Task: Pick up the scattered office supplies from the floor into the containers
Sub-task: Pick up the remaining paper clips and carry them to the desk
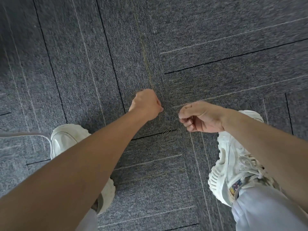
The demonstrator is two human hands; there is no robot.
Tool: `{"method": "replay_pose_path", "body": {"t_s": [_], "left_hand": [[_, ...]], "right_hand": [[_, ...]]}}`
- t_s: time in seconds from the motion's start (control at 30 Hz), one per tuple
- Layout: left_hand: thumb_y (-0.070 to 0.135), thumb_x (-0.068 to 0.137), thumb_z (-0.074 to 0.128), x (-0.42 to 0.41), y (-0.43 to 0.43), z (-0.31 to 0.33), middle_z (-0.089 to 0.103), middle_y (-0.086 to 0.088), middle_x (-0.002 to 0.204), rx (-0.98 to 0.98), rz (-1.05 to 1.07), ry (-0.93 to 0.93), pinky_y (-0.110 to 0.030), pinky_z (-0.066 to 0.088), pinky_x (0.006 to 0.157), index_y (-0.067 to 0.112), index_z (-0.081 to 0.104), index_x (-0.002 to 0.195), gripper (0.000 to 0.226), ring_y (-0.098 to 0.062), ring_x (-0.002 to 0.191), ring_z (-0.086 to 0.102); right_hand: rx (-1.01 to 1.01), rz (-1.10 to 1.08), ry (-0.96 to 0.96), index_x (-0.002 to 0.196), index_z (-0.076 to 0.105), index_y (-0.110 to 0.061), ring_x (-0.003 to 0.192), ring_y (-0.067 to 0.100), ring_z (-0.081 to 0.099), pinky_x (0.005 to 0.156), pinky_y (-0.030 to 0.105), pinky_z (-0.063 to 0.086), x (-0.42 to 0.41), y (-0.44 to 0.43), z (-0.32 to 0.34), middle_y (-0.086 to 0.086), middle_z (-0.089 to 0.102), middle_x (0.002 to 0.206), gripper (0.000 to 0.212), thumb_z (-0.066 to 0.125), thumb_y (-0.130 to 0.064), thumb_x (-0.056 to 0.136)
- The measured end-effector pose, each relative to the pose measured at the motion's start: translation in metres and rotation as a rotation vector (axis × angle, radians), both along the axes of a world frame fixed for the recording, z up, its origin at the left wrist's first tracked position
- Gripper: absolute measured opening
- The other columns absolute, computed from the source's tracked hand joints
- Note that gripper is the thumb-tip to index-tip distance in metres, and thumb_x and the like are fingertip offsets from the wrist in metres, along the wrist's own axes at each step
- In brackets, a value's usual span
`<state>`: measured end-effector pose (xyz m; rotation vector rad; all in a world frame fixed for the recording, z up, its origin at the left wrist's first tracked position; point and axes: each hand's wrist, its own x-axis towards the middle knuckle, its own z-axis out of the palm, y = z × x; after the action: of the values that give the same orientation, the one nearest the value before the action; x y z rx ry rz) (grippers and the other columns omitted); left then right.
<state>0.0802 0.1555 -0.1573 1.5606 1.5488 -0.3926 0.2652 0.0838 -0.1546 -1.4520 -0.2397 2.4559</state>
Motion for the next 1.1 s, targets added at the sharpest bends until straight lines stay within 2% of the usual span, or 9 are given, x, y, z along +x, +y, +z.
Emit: {"method": "replay_pose_path", "body": {"t_s": [0.13,0.3,0.4,0.5,0.63,0.7,0.83,0.97,1.1], "left_hand": [[0.023,0.086,0.075,-0.003,0.003,-0.002,0.065,-0.001,0.072,-0.038,-0.043,-0.024,-0.023,0.043,0.049,0.016,0.071,0.072,0.016,-0.012,0.055,0.057],[0.025,0.092,0.061,-0.008,0.006,0.005,0.059,0.001,0.071,-0.106,-0.072,-0.128,-0.026,0.045,0.062,0.01,0.065,0.079,0.02,-0.012,0.062,0.054],[0.005,0.092,0.056,-0.023,0.013,0.013,0.055,-0.002,0.078,-0.319,0.185,-0.335,-0.027,0.045,0.066,0.012,0.055,0.079,0.015,-0.014,0.071,0.051],[-0.006,0.088,0.061,-0.045,0.016,0.014,0.06,-0.006,0.076,-0.473,0.35,-0.472,-0.024,0.05,0.062,0.008,0.056,0.082,0.017,-0.014,0.066,0.057],[-0.006,0.088,0.06,-0.068,0.018,0.01,0.065,-0.007,0.079,-0.574,0.483,-0.542,-0.025,0.054,0.064,0.003,0.064,0.096,0.012,-0.015,0.067,0.062],[-0.006,0.091,0.053,-0.074,0.018,0.01,0.062,-0.007,0.074,-0.591,0.524,-0.546,-0.025,0.051,0.058,0.002,0.063,0.092,0.013,-0.015,0.063,0.058],[0.006,0.092,0.044,-0.082,0.018,0.01,0.052,-0.004,0.072,-0.603,0.571,-0.57,-0.027,0.042,0.056,0.011,0.05,0.077,0.017,-0.013,0.059,0.047],[0.011,0.09,0.044,-0.083,0.018,0.009,0.047,0.0,0.063,-0.592,0.574,-0.552,-0.028,0.035,0.054,0.016,0.042,0.067,0.024,-0.013,0.056,0.037],[0.016,0.094,0.051,-0.076,0.017,0.009,0.043,0.001,0.058,-0.57,0.51,-0.497,-0.028,0.034,0.055,0.018,0.04,0.059,0.038,-0.013,0.053,0.036]], "right_hand": [[-0.026,-0.105,0.138,0.099,0.062,-0.004,0.06,0.013,0.045,0.056,0.023,0.043,0.001,-0.001,0.001,0.005,0.055,0.073,0.017,0.057,0.002,0.083],[0.045,-0.02,0.033,0.075,0.055,-0.009,0.061,0.016,0.043,0.057,0.028,0.039,-0.012,0.004,0.002,0.006,0.051,0.07,0.021,0.039,-0.008,0.088],[0.227,0.233,-0.222,0.079,0.063,-0.007,0.049,0.012,0.037,0.05,0.025,0.031,-0.02,0.004,0.001,-0.001,0.047,0.058,0.026,0.05,-0.017,0.099],[0.597,0.677,-0.554,0.087,0.069,-0.019,0.042,0.007,0.038,0.042,0.019,0.031,-0.035,0.003,0.004,-0.009,0.056,0.059,0.016,0.062,-0.03,0.096],[0.93,1.164,-0.804,0.1,0.066,-0.023,0.068,0.009,0.062,0.068,0.03,0.056,-0.056,0.001,0.006,-0.007,0.067,0.086,0.013,0.062,-0.034,0.095],[1.054,1.335,-0.899,0.102,0.064,-0.018,0.078,0.018,0.067,0.073,0.039,0.06,-0.065,0.0,0.004,-0.002,0.068,0.089,0.016,0.06,-0.033,0.096],[1.099,1.521,-0.918,0.098,0.062,-0.011,0.07,0.025,0.066,0.06,0.036,0.054,-0.078,0.002,0.006,0.005,0.064,0.08,0.009,0.058,-0.019,0.098],[1.039,1.523,-0.899,0.094,0.061,-0.01,0.064,0.02,0.062,0.055,0.031,0.05,-0.082,0.004,0.005,0.002,0.061,0.074,0.014,0.06,-0.023,0.097],[0.68,0.929,-0.684,0.083,0.058,-0.015,0.069,0.012,0.059,0.068,0.027,0.053,-0.063,0.007,0.001,0.0,0.061,0.077,0.011,0.061,-0.021,0.092]]}}
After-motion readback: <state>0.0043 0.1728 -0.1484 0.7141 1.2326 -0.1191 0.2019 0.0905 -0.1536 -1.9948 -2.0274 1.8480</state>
